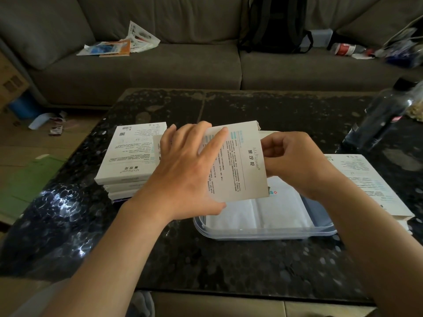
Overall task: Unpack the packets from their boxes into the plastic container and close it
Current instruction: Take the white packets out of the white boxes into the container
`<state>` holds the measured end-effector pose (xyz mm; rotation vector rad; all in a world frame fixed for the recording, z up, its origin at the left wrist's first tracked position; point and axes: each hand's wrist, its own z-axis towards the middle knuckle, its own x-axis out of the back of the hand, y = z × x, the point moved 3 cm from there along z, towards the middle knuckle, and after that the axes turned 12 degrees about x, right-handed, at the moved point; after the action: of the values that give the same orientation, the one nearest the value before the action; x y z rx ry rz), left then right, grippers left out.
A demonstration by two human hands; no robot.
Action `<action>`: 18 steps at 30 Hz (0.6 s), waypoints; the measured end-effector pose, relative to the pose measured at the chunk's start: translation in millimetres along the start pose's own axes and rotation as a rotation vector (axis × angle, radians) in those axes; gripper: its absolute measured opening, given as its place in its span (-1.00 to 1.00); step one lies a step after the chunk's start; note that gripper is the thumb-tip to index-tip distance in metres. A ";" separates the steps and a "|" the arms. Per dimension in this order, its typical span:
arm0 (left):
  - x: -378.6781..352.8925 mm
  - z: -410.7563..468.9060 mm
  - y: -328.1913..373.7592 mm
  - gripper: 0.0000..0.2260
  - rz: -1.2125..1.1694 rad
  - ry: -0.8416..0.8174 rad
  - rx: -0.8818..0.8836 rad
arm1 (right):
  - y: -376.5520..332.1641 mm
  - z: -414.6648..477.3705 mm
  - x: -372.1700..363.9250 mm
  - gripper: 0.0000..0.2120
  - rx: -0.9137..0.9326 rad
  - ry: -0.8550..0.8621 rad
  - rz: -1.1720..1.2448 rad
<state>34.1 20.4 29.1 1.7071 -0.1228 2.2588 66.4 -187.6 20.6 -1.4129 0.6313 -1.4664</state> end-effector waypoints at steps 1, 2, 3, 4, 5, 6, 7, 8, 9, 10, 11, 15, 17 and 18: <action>0.2 0.0 -0.4 0.07 -0.004 -0.009 0.003 | 0.8 0.2 0.2 -0.84 0.002 -0.011 0.007; 0.5 -0.1 -0.7 0.07 -0.009 -0.018 0.004 | 1.6 0.1 0.4 -0.81 0.003 -0.026 0.016; 0.8 -0.2 -1.1 0.07 -0.016 -0.025 0.006 | 2.1 -0.1 0.9 -0.78 0.003 -0.043 0.022; 0.9 -0.4 -1.1 0.07 -0.022 -0.032 0.006 | 2.4 -0.4 1.5 -0.75 0.007 -0.058 0.013; 1.1 -0.5 -1.0 0.07 -0.026 -0.036 0.005 | 2.6 -0.5 1.9 -0.72 0.013 -0.069 -0.018; 1.1 -0.7 -0.6 0.07 -0.031 -0.037 0.002 | 3.1 -0.5 1.9 -0.69 0.018 -0.076 -0.065; 1.1 -0.9 0.1 0.07 -0.034 -0.037 -0.002 | 3.9 -0.3 1.2 -0.67 0.020 -0.080 -0.115; 1.2 -1.1 0.9 0.07 -0.035 -0.033 -0.006 | 4.9 -0.1 -0.2 -0.65 0.020 -0.081 -0.158; 1.3 -1.2 1.8 0.07 -0.033 -0.026 -0.011 | 5.6 0.2 -1.9 -0.64 0.018 -0.077 -0.191; 1.6 -1.2 2.4 0.07 -0.030 -0.016 -0.016 | 5.8 0.3 -3.4 -0.63 0.014 -0.068 -0.207; 2.0 -1.1 3.0 0.07 -0.030 -0.005 -0.019 | 5.6 0.5 -4.5 -0.63 0.008 -0.059 -0.207; 3.1 -0.1 3.8 0.05 -0.032 0.028 -0.024 | 1.4 -0.3 -2.7 -0.69 -0.010 -0.046 -0.131; 3.1 0.4 3.6 0.04 -0.019 0.031 -0.025 | -1.1 -1.9 -0.9 -0.74 -0.017 -0.052 -0.075; 2.9 0.5 3.1 0.04 -0.008 0.030 -0.026 | -1.5 -2.9 -0.1 -0.77 -0.018 -0.057 -0.050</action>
<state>33.0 17.9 32.3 1.6575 -0.1376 2.2655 63.3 -187.7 21.4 -1.4889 0.5788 -1.4578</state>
